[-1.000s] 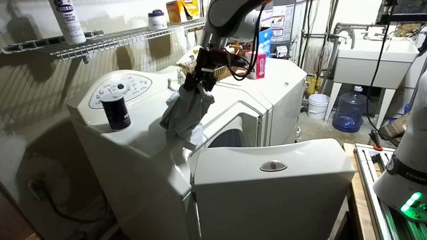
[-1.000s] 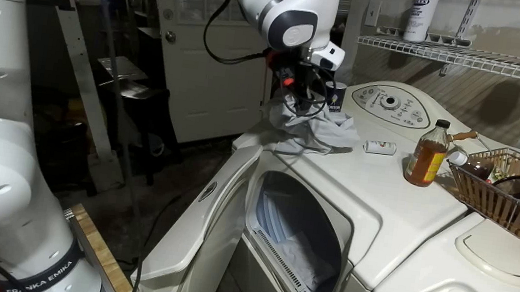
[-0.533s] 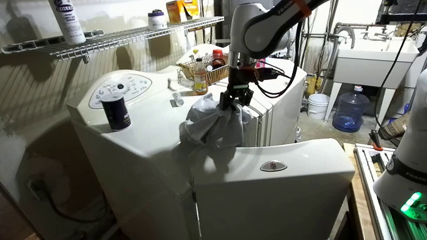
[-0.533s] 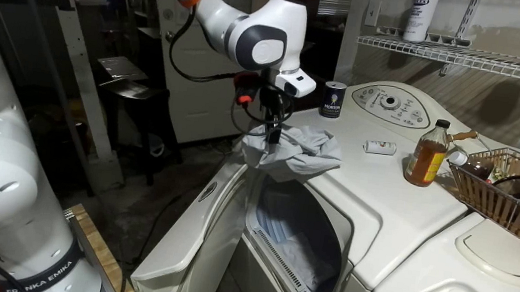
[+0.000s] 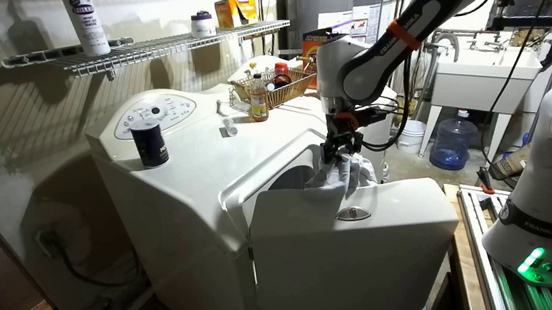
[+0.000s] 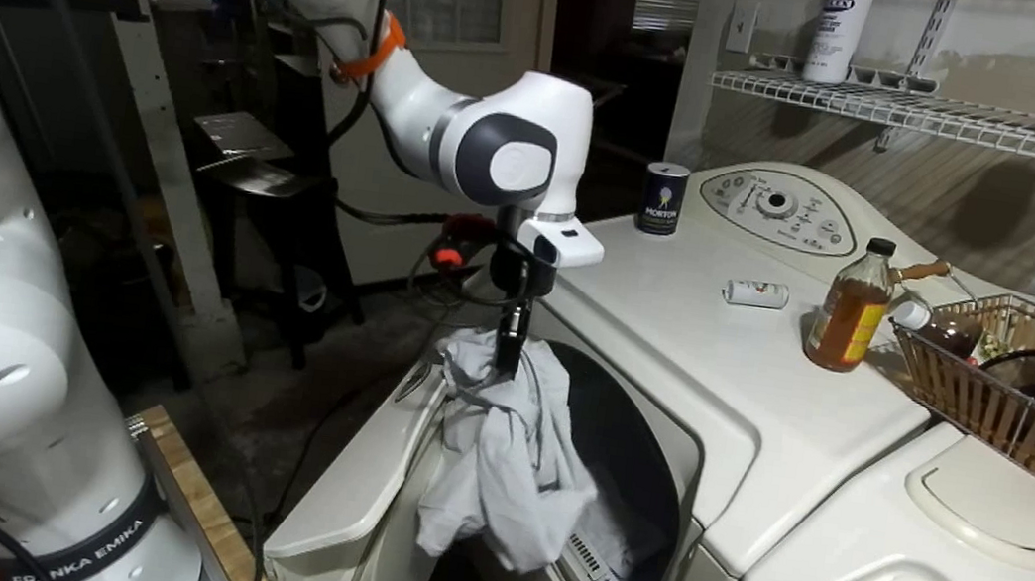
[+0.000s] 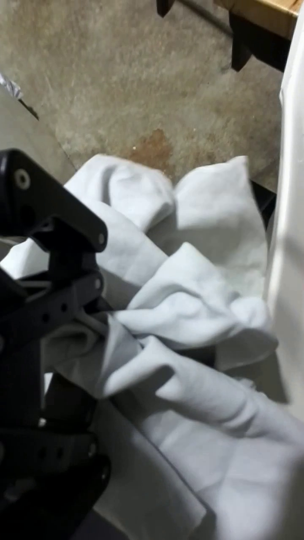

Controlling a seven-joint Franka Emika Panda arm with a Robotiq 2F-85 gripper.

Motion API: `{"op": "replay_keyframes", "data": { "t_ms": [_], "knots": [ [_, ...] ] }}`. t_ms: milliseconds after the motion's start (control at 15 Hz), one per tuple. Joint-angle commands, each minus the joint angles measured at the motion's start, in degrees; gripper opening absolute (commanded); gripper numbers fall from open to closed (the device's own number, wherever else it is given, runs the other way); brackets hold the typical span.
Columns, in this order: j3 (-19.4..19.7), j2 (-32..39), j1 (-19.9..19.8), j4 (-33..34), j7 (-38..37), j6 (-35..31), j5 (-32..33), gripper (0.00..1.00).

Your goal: Put the item of clothing on top of the washing machine on the left inside the machine.

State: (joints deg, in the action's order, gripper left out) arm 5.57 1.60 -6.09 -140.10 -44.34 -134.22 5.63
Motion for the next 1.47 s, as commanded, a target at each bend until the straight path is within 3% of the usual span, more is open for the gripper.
{"op": "replay_keyframes", "data": {
  "t_ms": [0,267,400,533,600,667,800,1200,1400],
  "knots": [
    [2.1,6.3,-0.7,1.3,-1.9,-4.9,2.1,0.0],
    [5.2,16.3,0.6,5.5,-3.8,-12.6,3.9,0.0],
    [5.3,22.0,1.6,8.7,-2.1,-15.7,1.5,0.0],
    [2.8,25.3,0.8,10.2,2.4,-17.9,-4.2,0.0],
    [0.3,25.5,-0.7,10.1,5.7,-18.5,-8.7,0.0],
    [4.7,23.1,2.4,7.9,2.8,-17.3,-4.8,0.0],
    [3.0,25.6,2.4,9.2,5.1,-18.2,-8.7,0.0],
    [3.6,27.1,2.0,10.7,5.1,-18.3,-9.1,0.0],
    [1.7,28.4,-1.8,10.7,9.9,-20.3,-14.8,0.0]
  ]
}}
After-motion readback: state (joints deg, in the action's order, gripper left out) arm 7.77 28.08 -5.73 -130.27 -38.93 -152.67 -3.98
